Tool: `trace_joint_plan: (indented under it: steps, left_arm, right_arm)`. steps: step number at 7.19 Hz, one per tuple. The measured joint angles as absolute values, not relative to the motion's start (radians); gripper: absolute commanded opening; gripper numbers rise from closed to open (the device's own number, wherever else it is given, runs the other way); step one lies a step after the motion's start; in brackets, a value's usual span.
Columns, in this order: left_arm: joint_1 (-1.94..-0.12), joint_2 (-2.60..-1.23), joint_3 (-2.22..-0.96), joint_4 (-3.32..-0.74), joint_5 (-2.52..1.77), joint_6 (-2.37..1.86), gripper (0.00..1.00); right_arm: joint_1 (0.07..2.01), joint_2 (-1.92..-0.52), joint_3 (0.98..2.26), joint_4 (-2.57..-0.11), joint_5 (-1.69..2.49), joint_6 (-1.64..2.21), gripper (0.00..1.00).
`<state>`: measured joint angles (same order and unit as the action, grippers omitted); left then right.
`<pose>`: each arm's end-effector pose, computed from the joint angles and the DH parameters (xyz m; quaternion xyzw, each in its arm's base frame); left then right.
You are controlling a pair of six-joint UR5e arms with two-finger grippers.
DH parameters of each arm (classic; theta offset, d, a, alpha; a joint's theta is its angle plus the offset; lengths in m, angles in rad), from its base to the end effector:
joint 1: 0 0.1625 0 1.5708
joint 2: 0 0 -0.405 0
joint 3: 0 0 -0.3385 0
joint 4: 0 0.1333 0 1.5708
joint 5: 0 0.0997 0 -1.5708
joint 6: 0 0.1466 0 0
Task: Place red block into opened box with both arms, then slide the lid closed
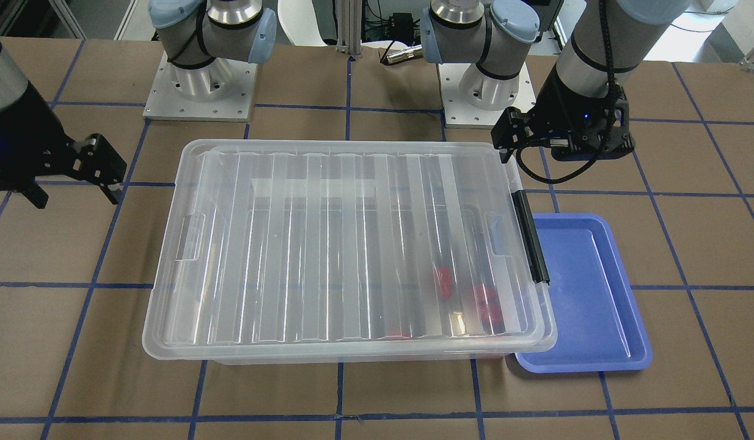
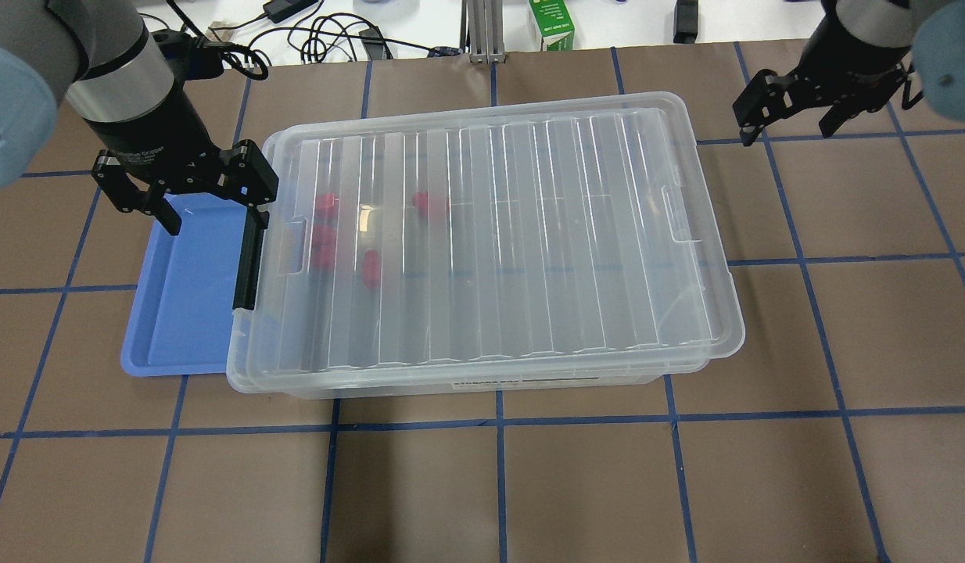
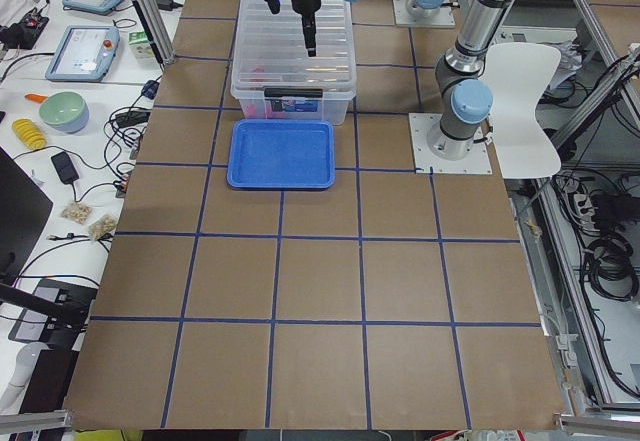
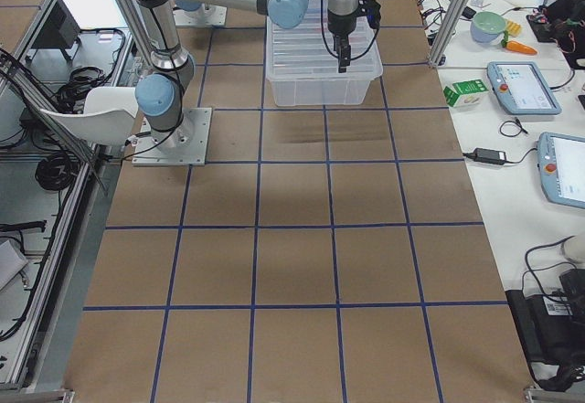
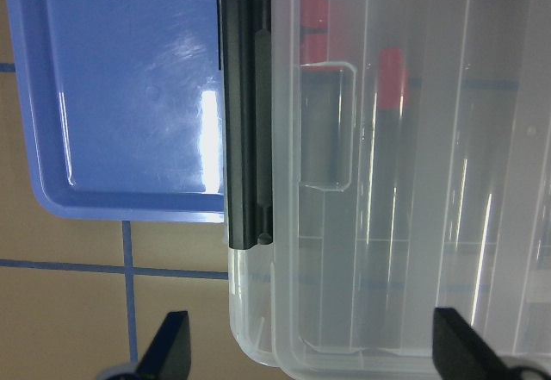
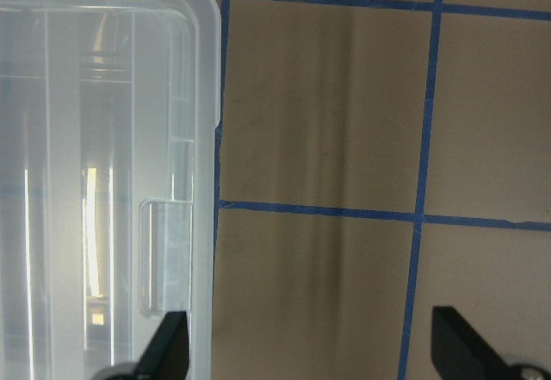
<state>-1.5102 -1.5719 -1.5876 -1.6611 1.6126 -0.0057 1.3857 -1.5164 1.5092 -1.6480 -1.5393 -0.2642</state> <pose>-0.1014 -0.4291 0.4051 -0.0320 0.9978 0.0546 0.0194 0.0487 -0.4895 0.4317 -0.0402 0.9982 -0.0446 0.0059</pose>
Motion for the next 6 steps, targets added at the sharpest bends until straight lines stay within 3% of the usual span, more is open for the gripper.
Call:
trace_joint_plan:
  steps: [6]
  left_arm:
    - [-1.518,-1.572,-1.594,-1.658,1.611,-0.009,1.0]
  right_arm:
    - [1.562,-1.562,1.483,-1.57,-1.555,-0.021,1.0]
